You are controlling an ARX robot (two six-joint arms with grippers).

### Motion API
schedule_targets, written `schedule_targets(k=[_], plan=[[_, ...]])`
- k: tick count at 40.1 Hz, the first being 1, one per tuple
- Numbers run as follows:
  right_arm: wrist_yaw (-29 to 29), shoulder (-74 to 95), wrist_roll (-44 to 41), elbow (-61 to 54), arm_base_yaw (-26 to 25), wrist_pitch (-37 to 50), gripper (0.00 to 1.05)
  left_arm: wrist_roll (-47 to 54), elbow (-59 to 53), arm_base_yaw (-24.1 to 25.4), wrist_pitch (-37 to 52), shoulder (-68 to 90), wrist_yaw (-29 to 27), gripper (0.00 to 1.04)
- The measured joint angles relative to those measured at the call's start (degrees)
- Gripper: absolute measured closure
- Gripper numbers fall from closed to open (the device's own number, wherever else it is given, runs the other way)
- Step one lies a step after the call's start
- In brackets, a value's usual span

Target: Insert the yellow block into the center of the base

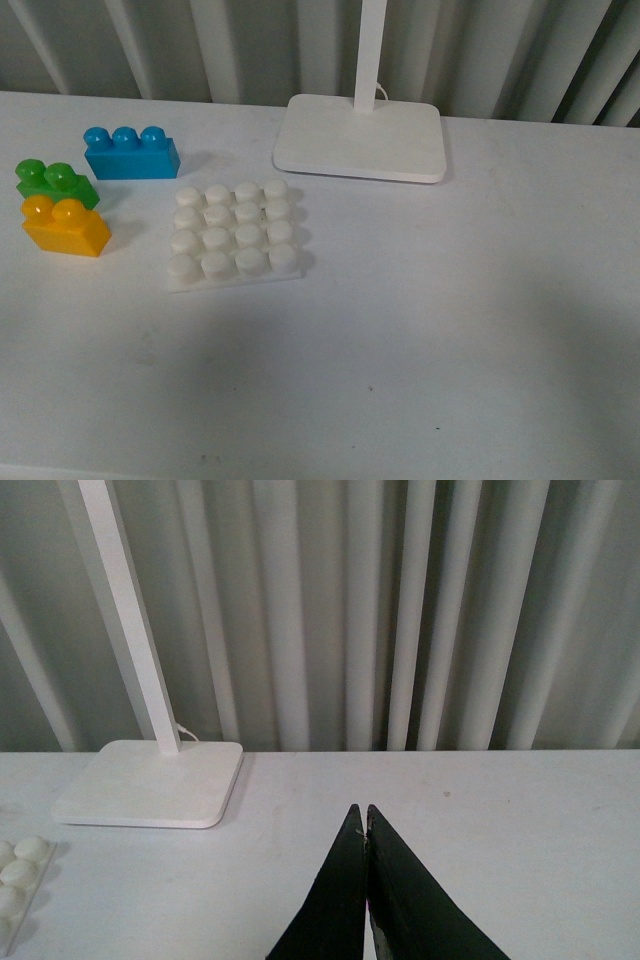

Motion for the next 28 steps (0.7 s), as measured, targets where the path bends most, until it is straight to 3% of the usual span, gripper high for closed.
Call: schedule_targets(k=[15,19,28], plan=[[0.0,-7.0,0.0,-1.8,0.0,-4.2,1.04,0.0,0.0,0.0,0.0,0.0,0.0,0.06],[0.0,-14.8,0.0,-1.7,0.0,-14.1,1.04,0.0,0.0,0.0,0.0,0.0,0.0,0.06],[0.0,-17.1,0.0,-1.7,0.0,-14.8,1.04,0.0,0.0,0.0,0.0,0.0,0.0,0.06]])
